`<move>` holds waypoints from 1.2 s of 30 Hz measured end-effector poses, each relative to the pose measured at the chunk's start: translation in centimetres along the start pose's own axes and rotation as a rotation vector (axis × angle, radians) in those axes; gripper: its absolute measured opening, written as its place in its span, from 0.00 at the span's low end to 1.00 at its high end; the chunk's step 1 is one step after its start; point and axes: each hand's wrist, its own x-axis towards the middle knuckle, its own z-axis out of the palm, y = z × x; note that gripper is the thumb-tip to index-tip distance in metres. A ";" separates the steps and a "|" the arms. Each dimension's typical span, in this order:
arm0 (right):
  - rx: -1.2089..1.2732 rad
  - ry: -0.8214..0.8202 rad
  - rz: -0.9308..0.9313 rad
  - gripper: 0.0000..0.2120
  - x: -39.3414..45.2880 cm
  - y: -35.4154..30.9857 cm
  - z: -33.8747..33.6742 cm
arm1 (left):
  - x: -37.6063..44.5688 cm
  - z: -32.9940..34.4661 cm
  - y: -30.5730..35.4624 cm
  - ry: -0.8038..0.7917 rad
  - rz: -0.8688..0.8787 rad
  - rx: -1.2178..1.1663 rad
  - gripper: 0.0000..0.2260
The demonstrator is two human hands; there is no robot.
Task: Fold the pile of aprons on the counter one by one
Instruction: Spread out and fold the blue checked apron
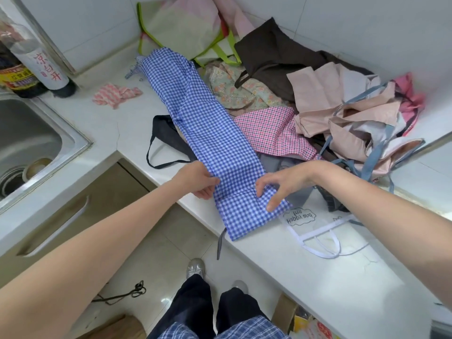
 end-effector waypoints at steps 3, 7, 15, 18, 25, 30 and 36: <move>-0.146 0.263 -0.068 0.17 1.0 0.1 0.9 | -0.2 0.8 0.4 0.143 0.062 0.249 0.15; -0.179 0.484 -0.179 0.23 2.0 0.6 3.1 | -0.7 1.9 0.5 0.181 0.027 0.285 0.15; -0.044 0.301 -0.210 0.10 -0.1 0.9 2.2 | -0.6 3.3 -0.2 0.179 0.001 -0.002 0.09; -0.110 0.340 -0.190 0.14 0.6 0.4 2.2 | -1.1 3.1 -1.0 0.157 -0.008 0.059 0.09; -0.405 0.609 -0.103 0.16 2.8 -0.4 3.9 | -2.8 5.0 -0.9 0.633 0.776 0.486 0.08; -0.920 0.753 -0.331 0.14 2.1 0.6 5.9 | -1.3 6.5 -2.7 0.113 0.816 0.781 0.28; -0.826 0.384 -0.128 0.46 0.8 4.0 6.1 | -1.4 5.5 -2.5 0.083 0.693 0.707 0.25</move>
